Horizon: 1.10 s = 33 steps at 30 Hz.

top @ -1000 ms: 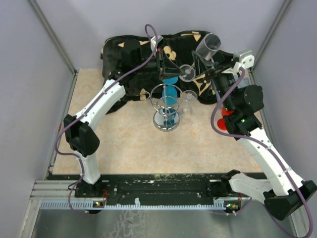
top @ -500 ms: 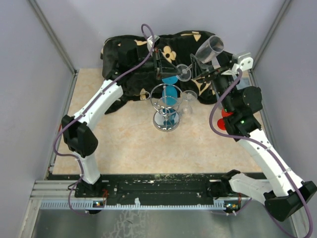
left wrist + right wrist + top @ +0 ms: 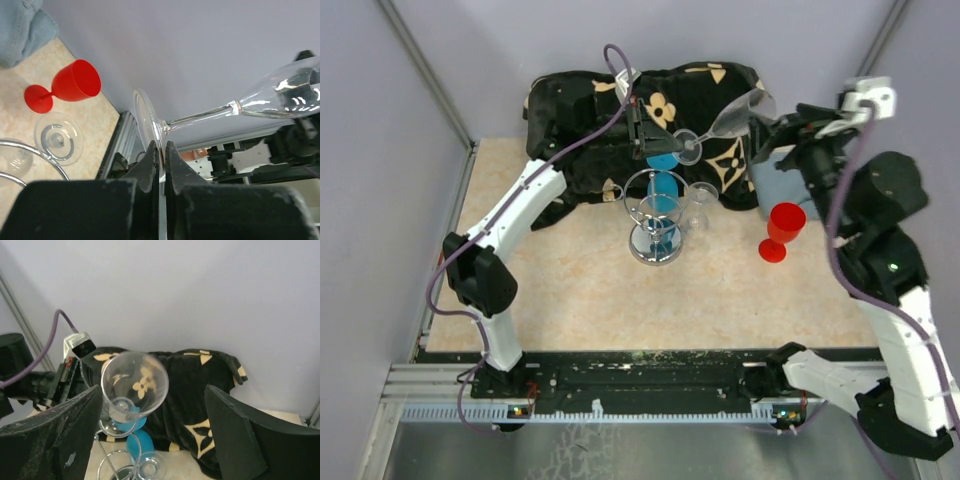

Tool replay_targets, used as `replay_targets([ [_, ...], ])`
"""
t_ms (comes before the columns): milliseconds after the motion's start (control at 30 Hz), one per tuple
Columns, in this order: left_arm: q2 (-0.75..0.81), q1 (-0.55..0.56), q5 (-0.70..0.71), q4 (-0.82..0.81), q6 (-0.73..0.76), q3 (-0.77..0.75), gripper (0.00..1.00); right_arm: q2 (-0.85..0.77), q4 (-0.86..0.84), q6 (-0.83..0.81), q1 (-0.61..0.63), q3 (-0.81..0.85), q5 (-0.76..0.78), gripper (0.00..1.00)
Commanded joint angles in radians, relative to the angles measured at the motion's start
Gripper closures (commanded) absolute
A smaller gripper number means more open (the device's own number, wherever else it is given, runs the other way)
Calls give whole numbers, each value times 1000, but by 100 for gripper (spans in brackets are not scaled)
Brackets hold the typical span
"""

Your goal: Take the wine glass off the wine glass rack

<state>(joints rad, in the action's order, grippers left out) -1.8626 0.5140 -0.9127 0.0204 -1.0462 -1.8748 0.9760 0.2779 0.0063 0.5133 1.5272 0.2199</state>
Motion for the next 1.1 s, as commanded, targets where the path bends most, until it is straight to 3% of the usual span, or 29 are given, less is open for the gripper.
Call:
replay_targets([
  [0, 11, -15, -12, 59, 134, -83, 100, -6, 302, 61, 4, 272, 61, 20],
  [433, -33, -14, 9, 184, 269, -142, 100, 210, 649, 199, 4, 638, -179, 36],
  [700, -31, -15, 29, 202, 289, -141, 100, 272, 656, 223, 4, 644, -235, 40],
  [1067, -40, -12, 28, 198, 293, -142, 100, 275, 669, 225, 4, 533, -225, 45],
])
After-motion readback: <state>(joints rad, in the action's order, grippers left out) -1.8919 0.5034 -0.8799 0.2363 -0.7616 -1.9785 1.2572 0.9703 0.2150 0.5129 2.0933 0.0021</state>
